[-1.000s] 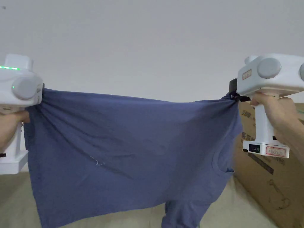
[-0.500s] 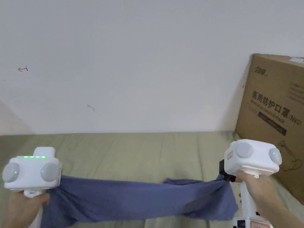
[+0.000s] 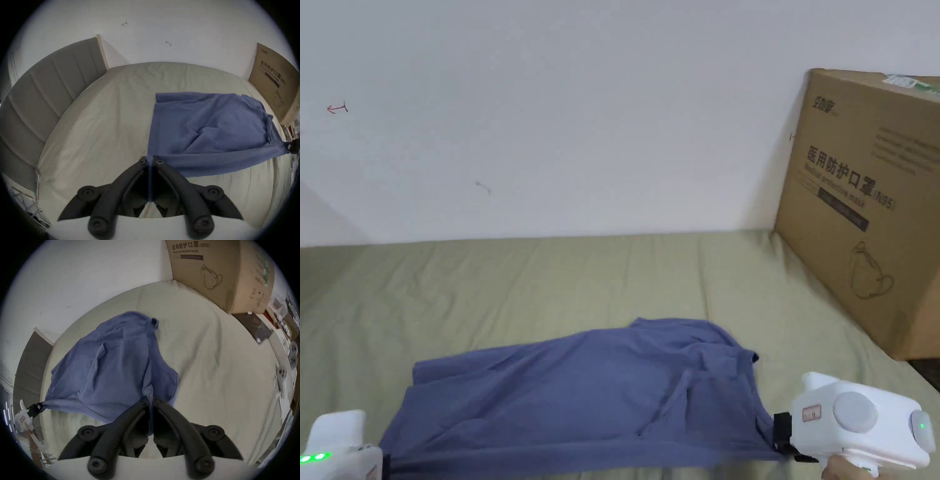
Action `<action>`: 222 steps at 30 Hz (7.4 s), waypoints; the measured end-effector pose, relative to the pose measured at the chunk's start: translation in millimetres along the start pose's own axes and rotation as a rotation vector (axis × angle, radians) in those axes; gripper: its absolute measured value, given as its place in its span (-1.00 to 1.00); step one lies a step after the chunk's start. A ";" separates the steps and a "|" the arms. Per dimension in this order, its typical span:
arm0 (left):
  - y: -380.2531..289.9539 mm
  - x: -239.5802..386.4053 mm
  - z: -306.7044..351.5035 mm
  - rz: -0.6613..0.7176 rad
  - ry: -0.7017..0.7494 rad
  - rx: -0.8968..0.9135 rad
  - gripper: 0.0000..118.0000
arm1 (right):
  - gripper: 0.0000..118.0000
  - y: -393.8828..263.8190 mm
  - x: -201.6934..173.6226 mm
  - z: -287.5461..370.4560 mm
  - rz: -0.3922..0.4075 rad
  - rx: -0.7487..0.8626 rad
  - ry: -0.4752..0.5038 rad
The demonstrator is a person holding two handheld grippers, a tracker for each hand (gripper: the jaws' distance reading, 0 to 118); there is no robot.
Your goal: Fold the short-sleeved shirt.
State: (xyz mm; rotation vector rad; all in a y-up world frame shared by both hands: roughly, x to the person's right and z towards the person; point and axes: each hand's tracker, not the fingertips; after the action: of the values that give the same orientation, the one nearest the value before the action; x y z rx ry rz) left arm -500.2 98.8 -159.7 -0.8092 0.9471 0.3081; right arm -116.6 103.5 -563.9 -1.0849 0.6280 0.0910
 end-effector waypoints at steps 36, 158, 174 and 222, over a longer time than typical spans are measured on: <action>-194.1 -69.6 214.1 0.055 -0.155 0.040 0.70 | 0.13 -244.3 40.8 176.3 0.086 0.094 -0.055; 375.1 -38.0 267.1 0.036 0.060 0.592 -0.98 | -0.99 289.3 -133.0 363.6 0.115 0.655 0.087; 333.9 -24.3 166.6 0.027 0.114 0.554 -0.98 | -0.99 288.1 -139.4 277.5 0.143 0.558 0.079; -249.4 -113.1 177.9 -0.018 0.004 -0.021 -0.97 | -0.99 -293.8 41.3 142.4 0.092 -0.126 -0.026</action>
State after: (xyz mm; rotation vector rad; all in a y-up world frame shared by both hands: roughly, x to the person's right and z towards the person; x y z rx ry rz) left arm -317.3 72.6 109.5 -0.8370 0.9409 0.3019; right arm 86.8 73.0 -306.9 -1.1742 0.6551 0.2262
